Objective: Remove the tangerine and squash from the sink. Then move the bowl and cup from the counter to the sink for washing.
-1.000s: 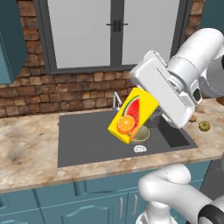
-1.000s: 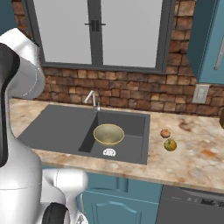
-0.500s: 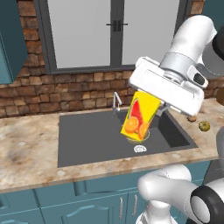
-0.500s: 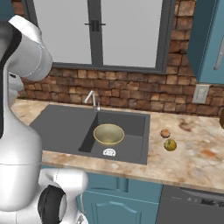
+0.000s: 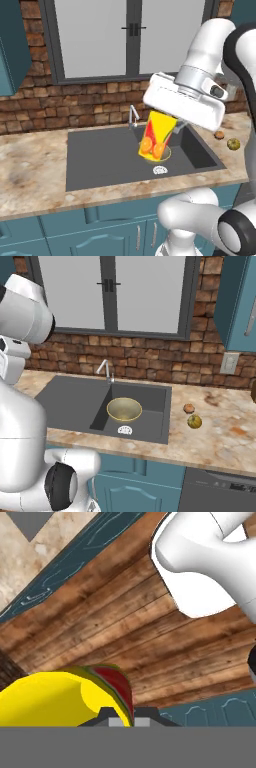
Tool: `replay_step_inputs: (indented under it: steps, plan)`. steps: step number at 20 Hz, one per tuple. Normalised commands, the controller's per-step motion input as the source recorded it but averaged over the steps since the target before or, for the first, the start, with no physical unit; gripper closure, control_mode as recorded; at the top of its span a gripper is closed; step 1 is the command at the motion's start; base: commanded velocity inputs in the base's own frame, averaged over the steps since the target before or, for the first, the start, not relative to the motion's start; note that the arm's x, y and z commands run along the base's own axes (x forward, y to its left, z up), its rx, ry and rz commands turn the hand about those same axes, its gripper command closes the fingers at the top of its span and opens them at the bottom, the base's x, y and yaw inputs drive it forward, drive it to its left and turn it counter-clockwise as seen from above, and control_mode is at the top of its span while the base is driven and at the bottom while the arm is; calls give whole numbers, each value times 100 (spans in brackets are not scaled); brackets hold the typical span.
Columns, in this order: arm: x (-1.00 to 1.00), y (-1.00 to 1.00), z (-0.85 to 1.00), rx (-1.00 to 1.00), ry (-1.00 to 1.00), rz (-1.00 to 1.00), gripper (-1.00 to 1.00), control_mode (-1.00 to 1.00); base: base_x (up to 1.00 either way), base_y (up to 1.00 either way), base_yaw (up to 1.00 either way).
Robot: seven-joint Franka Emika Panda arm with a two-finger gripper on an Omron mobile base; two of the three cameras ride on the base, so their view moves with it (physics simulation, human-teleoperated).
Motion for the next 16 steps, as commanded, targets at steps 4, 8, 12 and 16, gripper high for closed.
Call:
replay_step_inputs:
  steps: [4,8,12,16]
  plan:
    - [3,-38,-19,-32,0,0,100,-100,0,0,0]
    - [14,-37,-18,-27,0,3,100,-100,0,0,0]
    - [21,-36,-18,-23,0,12,100,-100,0,0,0]
    - [8,-45,-11,-15,0,29,100,-100,0,0,0]
